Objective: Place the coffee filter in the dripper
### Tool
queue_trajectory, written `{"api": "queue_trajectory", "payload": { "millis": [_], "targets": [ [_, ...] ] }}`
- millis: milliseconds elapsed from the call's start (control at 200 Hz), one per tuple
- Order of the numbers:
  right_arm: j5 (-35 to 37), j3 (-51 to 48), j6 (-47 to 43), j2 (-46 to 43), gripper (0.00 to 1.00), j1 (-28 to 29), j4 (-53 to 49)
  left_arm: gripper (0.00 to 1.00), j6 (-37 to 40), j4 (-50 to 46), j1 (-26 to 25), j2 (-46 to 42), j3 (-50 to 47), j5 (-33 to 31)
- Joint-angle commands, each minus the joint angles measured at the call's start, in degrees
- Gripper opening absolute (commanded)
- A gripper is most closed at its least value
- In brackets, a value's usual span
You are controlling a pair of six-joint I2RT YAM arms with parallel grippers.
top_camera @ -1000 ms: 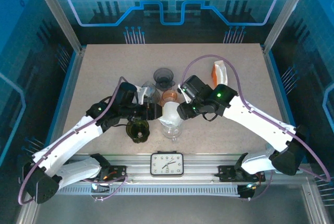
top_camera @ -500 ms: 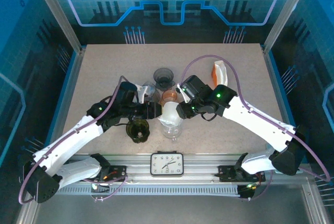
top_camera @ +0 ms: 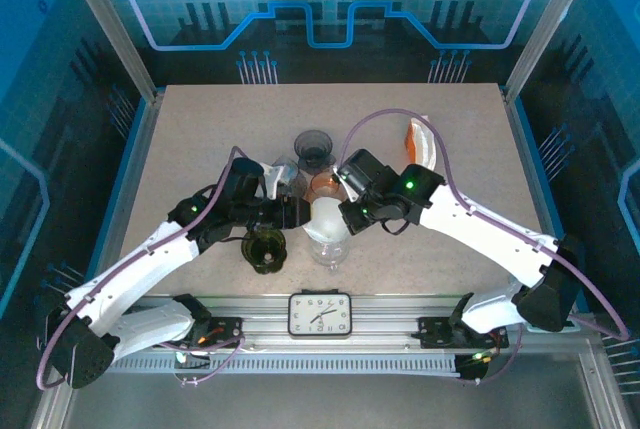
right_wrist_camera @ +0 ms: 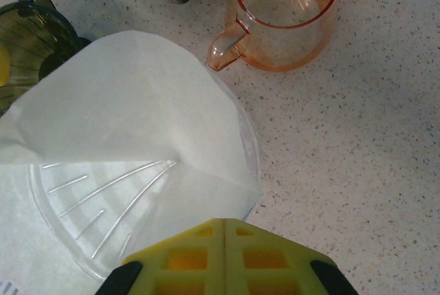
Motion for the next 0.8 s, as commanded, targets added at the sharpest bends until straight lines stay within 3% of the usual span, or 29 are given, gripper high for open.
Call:
{"api": "queue_trajectory", "payload": {
  "millis": [0, 520, 625, 790],
  "targets": [
    [1.99, 1.66, -0.45, 1.11, 0.06, 1.29, -1.77, 0.46, 0.39, 0.09, -0.32, 0.11, -0.75, -0.31],
    [4.58, 2.61, -0.63, 1.91, 0.05, 2.75, -3.18, 0.56, 4.65, -7.82, -1.32, -0.33, 0.79, -0.26],
    [4.83, 2.74, -0.67, 2.0, 0.05, 2.85, -3.27, 0.55, 5.01, -8.63, -1.86, -0.02, 0.42, -1.0],
    [5.16, 2.64, -0.41, 2.01, 0.05, 2.89, -3.57, 0.43, 4.82, -7.8, -1.89, 0.07, -0.38, -1.31]
  ]
}}
